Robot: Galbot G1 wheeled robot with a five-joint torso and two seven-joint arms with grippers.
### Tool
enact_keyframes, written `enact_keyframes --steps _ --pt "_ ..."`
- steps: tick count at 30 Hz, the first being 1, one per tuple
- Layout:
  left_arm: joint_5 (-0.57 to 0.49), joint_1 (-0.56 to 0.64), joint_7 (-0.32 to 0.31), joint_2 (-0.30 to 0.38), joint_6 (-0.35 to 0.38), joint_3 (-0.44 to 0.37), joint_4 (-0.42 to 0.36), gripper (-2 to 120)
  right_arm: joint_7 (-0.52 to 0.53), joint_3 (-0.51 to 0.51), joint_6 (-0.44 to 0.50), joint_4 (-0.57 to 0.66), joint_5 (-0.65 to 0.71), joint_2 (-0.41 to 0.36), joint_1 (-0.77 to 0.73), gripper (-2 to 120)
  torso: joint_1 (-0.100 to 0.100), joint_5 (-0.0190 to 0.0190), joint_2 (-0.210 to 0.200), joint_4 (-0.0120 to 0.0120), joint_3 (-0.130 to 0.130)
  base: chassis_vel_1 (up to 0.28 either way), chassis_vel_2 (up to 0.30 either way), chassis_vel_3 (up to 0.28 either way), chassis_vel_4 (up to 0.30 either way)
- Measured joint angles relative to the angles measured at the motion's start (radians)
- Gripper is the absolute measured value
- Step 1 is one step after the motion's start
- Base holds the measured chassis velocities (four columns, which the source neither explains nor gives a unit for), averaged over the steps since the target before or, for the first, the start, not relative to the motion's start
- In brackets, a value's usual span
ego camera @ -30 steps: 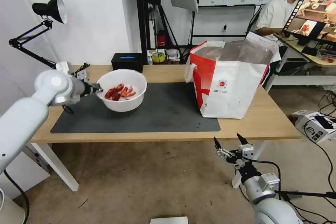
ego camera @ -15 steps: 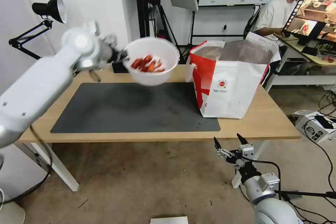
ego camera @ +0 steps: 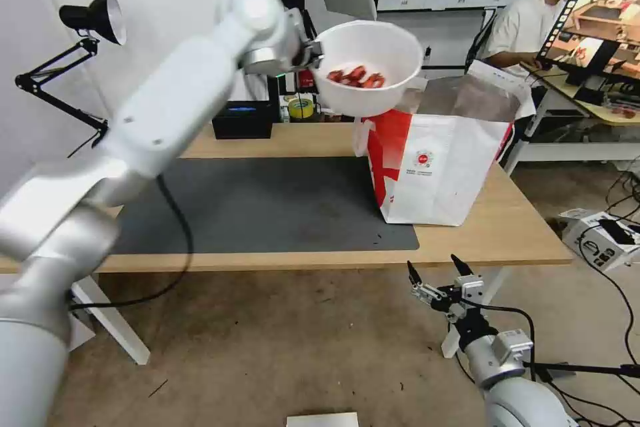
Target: Pick up the trash from the table and place it into the takeout bag.
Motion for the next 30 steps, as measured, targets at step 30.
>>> enact_keyframes --steps 30 --pt "0.422 0.107 0.236 -0.054 -0.190 0.239 -0.079 0 0.000 0.000 0.000 0.000 0.000 0.000 0.000 100 0.000 -0.0003 0.000 0.0001 0.000 0.000 0.000 0.000 0.000"
